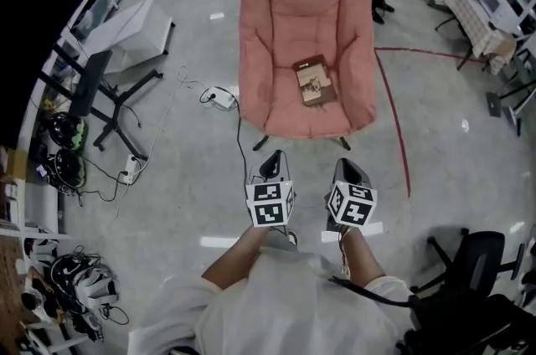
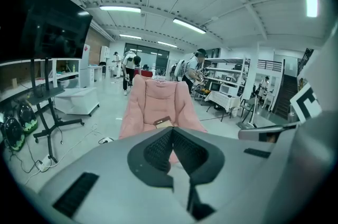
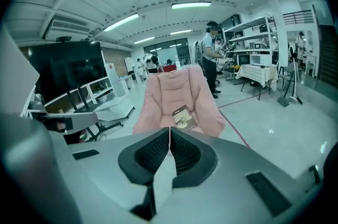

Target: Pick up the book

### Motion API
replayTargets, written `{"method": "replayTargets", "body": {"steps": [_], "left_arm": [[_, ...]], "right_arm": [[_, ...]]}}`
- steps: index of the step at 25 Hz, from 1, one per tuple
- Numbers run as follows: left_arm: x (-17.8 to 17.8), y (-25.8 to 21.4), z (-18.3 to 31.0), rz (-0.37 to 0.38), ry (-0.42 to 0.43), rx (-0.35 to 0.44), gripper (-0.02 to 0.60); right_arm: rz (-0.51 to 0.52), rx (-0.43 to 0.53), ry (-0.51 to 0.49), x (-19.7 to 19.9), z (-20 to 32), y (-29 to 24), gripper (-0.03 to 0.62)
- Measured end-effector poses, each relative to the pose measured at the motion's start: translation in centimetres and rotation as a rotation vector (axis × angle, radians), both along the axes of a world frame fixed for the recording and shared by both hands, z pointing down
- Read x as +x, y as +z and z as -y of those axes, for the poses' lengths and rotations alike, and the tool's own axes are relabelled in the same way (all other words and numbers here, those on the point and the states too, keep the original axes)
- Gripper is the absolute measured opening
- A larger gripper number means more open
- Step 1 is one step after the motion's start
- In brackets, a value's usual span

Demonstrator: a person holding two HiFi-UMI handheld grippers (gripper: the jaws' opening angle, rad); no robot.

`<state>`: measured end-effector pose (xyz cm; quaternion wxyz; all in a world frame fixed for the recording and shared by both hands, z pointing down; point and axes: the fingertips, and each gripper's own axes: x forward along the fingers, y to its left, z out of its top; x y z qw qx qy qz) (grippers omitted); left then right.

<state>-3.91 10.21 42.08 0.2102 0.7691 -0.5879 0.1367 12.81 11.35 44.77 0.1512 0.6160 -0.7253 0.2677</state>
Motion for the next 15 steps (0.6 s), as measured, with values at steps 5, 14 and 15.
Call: {"method": "replayTargets", "body": {"steps": [5,14,15], "left_arm": [[0.2,0.3,3.1,-0.005,0.003,0.003,0.0],[0.3,1.4,12.2,-0.02,0.035,-0.005,0.0],[0.3,1.3,13.5,-0.022,0.039,-0.005,0.0]], "right_arm": [[-0.017,0.002,0.013,0.7,2.7,0.2,0.031],[-0.046,-0.004,0.043,0.8,11.0,0.8,0.031],[-0.049,-0.006,0.043,0.6,12.2,0.7,0.031]]}}
